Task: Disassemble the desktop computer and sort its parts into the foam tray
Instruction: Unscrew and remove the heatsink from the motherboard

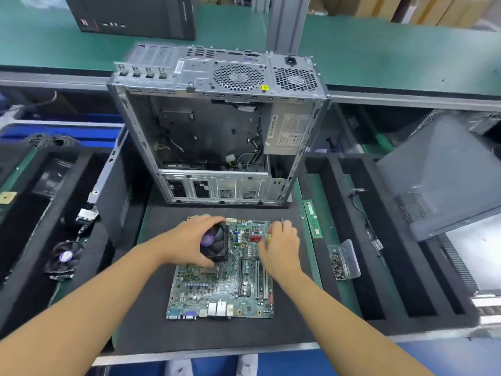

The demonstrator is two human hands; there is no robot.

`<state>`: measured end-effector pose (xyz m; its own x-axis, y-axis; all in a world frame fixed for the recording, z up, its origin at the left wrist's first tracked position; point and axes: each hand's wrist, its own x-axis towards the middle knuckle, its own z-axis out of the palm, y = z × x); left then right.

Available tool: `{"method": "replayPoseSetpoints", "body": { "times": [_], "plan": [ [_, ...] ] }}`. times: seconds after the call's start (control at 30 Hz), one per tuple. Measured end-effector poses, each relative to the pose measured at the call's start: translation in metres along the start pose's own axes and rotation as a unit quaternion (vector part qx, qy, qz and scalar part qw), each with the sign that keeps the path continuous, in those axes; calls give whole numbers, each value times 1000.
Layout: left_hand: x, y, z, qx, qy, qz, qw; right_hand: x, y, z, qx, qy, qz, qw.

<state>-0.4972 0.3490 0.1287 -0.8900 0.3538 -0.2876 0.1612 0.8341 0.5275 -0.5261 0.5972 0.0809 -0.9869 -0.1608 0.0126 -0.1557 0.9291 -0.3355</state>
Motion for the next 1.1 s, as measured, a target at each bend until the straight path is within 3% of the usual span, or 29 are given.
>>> {"method": "replayPoseSetpoints", "body": {
  "times": [0.13,0.27,0.37,0.53,0.6,0.73,0.83,0.9,1.1],
  "plan": [
    [0,-3,-2,-65,-11,-33,997,4,-21,-2,198,-66,-44,977],
    [5,5,2,-149,6,-106,983,6,-32,-14,364,-114,27,924],
    [18,14,10,-244,55,-154,956,4,-34,-21,406,-89,79,906],
    [36,34,14,-466,48,-219,856,-7,-30,-30,375,-5,120,919],
    [42,43,12,-504,38,-235,830,-11,-27,-32,382,17,145,913],
    [56,64,9,-531,16,-260,806,-20,-25,-40,437,-12,175,882],
    [70,89,15,-433,87,-311,842,-23,-23,-45,425,-34,161,890],
    [80,107,21,-399,134,-303,855,-23,-20,-49,437,-57,170,881],
    [102,137,42,-432,61,-188,880,-25,35,-65,431,-20,216,876]
  ]
}}
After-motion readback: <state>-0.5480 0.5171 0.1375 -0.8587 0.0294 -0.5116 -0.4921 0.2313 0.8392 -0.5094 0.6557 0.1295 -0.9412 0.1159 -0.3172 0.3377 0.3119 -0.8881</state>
